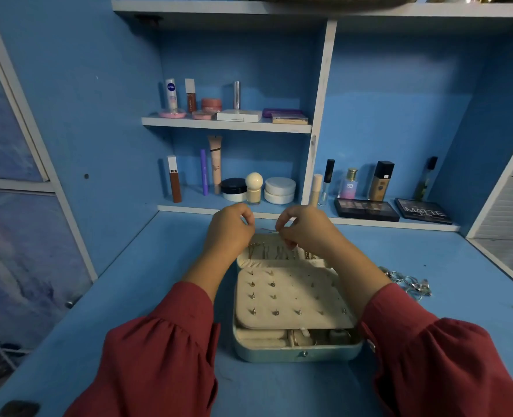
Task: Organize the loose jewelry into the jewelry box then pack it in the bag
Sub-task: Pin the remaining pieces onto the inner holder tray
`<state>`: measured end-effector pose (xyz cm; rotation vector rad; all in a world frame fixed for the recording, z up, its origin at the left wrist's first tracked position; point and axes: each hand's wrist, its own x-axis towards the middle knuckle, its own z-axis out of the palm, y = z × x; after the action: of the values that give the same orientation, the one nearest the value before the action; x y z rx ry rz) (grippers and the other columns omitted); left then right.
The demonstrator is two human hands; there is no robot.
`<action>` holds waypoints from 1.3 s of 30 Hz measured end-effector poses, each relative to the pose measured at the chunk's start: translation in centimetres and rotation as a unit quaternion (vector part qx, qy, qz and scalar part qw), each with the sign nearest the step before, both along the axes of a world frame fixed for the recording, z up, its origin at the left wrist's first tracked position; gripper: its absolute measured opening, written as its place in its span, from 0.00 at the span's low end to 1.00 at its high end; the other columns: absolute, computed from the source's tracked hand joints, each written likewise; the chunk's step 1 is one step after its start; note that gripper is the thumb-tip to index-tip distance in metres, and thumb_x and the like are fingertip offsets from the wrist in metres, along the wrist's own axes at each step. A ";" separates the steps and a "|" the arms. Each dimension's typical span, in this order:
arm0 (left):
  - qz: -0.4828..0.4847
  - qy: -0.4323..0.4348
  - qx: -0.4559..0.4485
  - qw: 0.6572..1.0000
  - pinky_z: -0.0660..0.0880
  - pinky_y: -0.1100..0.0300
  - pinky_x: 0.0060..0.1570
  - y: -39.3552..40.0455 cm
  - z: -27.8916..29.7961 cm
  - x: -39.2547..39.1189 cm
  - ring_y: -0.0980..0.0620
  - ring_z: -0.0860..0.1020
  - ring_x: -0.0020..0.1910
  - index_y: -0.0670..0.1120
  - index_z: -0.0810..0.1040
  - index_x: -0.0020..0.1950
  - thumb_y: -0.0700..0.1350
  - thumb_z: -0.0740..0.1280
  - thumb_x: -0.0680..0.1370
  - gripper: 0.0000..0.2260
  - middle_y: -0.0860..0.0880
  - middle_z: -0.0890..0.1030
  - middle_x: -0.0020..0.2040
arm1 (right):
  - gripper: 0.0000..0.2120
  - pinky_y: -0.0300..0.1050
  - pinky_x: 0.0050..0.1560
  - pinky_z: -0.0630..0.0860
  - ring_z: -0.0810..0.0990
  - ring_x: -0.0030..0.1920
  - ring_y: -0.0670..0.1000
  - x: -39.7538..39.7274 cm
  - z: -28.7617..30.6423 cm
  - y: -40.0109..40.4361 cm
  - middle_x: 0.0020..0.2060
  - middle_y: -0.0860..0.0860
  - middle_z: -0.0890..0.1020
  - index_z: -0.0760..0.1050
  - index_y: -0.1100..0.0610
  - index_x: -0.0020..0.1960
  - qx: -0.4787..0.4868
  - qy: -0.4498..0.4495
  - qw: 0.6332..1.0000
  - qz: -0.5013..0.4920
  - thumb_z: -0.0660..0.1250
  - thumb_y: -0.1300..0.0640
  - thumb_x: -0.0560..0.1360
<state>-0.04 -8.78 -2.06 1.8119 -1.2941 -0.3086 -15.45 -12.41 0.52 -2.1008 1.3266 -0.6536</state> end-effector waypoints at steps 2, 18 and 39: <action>-0.015 -0.066 0.026 0.997 0.75 0.54 0.37 -0.1 -0.1 -0.3 0.46 0.77 0.38 0.52 0.75 0.37 0.37 0.64 0.75 0.11 0.46 0.78 0.37 | 0.09 0.37 0.27 0.68 0.73 0.26 0.46 0.1 -0.1 0.1 0.29 0.50 0.78 0.80 0.52 0.46 -0.024 0.047 0.999 0.016 0.63 0.63 0.75; -0.069 -0.282 0.138 0.947 0.73 0.57 0.50 -0.9 0.3 -1.0 0.46 0.76 0.56 0.45 0.79 0.56 0.39 0.60 0.79 0.11 0.45 0.78 0.57 | 0.12 0.47 0.52 0.78 0.79 0.48 0.51 0.7 -0.9 -0.2 0.50 0.51 0.83 0.83 0.53 0.54 -0.042 0.137 0.989 0.031 0.63 0.59 0.76; -0.103 -0.384 0.099 0.912 0.69 0.57 0.40 0.2 0.7 -1.1 0.45 0.75 0.46 0.47 0.81 0.54 0.35 0.61 0.77 0.13 0.46 0.76 0.51 | 0.09 0.44 0.43 0.76 0.80 0.43 0.53 0.9 -1.2 -0.7 0.44 0.55 0.83 0.83 0.58 0.46 -0.044 0.137 0.989 0.019 0.64 0.60 0.74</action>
<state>-1.17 -8.61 -1.37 2.0570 -2.0646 0.2072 -14.51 -13.09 -0.68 -2.3477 1.4203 -0.4236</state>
